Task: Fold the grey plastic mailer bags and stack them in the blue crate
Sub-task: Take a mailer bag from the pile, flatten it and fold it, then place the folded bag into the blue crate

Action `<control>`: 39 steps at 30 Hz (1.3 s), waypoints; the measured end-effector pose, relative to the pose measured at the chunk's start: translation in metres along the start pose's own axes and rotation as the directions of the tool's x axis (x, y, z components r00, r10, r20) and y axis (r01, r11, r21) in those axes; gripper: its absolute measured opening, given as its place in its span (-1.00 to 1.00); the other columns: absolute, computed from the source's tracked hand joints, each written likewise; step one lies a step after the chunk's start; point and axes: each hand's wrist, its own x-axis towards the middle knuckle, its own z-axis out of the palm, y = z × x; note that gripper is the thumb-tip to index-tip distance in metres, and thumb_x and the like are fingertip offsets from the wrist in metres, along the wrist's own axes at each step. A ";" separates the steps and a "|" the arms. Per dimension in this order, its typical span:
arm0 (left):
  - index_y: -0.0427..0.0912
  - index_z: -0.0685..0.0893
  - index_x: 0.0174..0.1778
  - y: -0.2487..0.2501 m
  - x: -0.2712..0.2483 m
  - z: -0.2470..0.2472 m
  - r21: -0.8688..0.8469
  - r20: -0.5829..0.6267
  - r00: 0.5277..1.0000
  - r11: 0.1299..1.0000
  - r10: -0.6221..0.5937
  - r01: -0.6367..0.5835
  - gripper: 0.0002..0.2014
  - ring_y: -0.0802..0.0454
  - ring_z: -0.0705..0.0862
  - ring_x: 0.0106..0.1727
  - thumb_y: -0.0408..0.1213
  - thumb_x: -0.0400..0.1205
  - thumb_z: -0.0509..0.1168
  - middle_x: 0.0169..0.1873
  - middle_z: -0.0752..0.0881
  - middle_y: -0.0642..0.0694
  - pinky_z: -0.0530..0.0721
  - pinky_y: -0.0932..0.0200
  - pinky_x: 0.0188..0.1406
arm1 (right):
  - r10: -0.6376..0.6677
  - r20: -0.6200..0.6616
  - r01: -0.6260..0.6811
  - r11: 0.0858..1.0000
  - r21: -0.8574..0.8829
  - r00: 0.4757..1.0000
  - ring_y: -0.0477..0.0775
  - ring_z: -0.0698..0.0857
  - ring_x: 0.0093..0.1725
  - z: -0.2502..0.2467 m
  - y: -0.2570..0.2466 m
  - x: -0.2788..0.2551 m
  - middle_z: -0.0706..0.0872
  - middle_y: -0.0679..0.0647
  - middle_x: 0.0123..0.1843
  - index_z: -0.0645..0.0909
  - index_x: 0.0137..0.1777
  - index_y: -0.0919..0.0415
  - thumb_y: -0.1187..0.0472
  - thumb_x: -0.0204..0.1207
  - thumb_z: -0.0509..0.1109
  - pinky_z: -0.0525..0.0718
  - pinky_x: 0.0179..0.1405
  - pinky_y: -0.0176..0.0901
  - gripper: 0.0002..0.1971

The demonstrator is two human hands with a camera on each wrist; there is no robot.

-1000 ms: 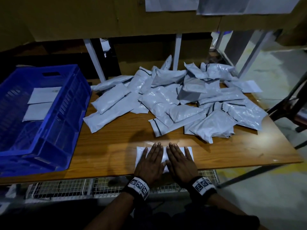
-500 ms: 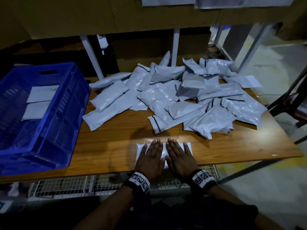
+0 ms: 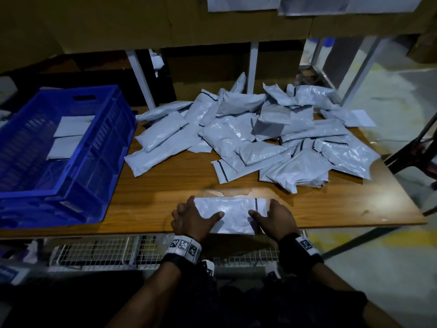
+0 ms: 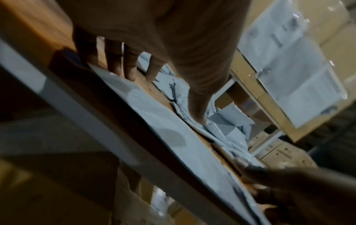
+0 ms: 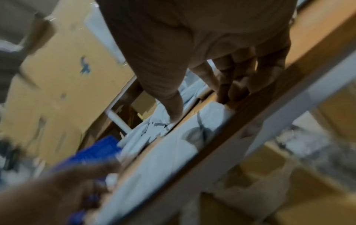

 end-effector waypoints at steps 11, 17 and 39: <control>0.00 0.53 0.53 -0.052 0.012 -0.029 -0.388 -0.084 0.996 0.921 -0.002 -0.031 0.22 -0.16 0.69 0.25 0.40 -0.08 0.69 0.32 0.66 -0.19 0.78 -0.17 0.15 | -0.154 0.078 0.073 0.783 0.618 0.985 0.01 0.68 -0.32 -0.001 -0.025 0.005 0.71 0.02 -0.30 0.68 -0.07 0.16 0.11 0.61 0.54 0.58 -0.41 -0.20 -0.85; 0.10 0.52 0.54 -0.069 -0.012 -0.100 -0.495 -0.238 0.971 0.857 0.025 -0.143 0.08 -0.09 0.61 0.38 0.42 0.08 0.63 0.38 0.52 0.00 0.70 -0.20 0.33 | -0.380 0.017 0.240 0.617 0.750 0.925 0.05 0.82 -0.12 -0.020 -0.102 -0.007 0.84 0.10 -0.09 0.70 0.09 0.11 0.31 0.62 0.53 0.71 -0.21 -0.06 -0.86; -0.27 0.73 0.19 -0.278 0.150 -0.466 -0.809 -0.266 0.955 0.570 -0.129 -0.148 -0.66 -0.16 0.78 -0.18 -0.37 0.52 0.61 0.04 0.84 -0.31 0.74 0.06 -0.37 | -0.436 0.024 0.169 0.399 0.901 0.900 0.38 0.84 0.09 0.056 -0.541 -0.021 0.85 0.34 0.10 0.67 0.32 0.37 0.35 0.59 0.53 0.79 0.19 0.32 -0.68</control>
